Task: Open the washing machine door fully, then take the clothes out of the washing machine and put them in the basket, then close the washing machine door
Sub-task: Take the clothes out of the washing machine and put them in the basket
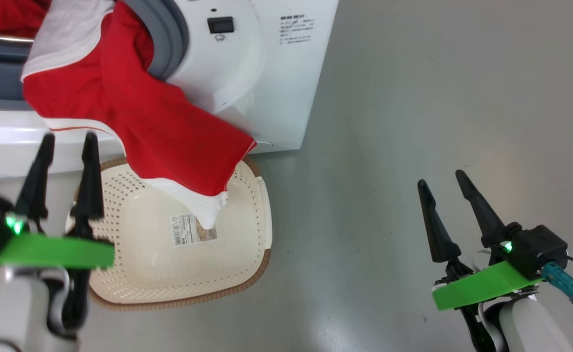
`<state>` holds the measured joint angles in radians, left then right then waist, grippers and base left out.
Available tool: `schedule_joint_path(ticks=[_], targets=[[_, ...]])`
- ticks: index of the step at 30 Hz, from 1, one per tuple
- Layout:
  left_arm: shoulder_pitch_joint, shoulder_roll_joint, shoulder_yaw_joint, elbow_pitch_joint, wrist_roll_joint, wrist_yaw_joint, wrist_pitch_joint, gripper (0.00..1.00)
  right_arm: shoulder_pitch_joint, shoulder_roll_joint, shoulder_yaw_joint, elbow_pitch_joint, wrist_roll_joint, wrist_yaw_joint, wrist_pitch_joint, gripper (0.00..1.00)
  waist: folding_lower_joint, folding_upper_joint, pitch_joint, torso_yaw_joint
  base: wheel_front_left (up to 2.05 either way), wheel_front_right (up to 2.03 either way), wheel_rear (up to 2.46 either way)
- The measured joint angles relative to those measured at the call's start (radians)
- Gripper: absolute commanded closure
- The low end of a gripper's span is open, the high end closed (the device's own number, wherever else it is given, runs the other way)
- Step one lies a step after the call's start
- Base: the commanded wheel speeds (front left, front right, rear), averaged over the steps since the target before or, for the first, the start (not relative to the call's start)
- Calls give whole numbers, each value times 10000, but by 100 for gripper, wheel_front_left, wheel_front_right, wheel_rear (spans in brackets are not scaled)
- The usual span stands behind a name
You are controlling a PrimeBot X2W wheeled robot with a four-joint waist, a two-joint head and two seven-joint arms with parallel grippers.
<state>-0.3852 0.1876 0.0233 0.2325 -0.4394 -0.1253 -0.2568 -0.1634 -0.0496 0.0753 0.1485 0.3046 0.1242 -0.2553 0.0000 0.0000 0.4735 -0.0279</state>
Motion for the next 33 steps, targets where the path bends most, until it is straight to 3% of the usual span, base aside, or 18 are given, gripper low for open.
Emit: schedule_joint_path(ticks=[7,17,26,33], targets=[[-2011,757,-1151,1960,-1097,0,17,0,-1,-2,98,155,-533,0,0,0,0,0,38,-72,0,0,0],[-4747,1555,-3147,4477,-3200,0,1041,0,-4,-2,360,171,-598,0,0,0,0,0,260,-377,0,0,0],[-5919,2050,-4213,6048,-4830,0,1839,0,-38,-2,543,151,-566,0,0,0,0,0,478,-710,0,0,0],[-6312,2433,-5068,6401,-5810,0,2289,0,-39,0,583,65,-477,0,0,0,0,0,623,-946,0,0,0]])
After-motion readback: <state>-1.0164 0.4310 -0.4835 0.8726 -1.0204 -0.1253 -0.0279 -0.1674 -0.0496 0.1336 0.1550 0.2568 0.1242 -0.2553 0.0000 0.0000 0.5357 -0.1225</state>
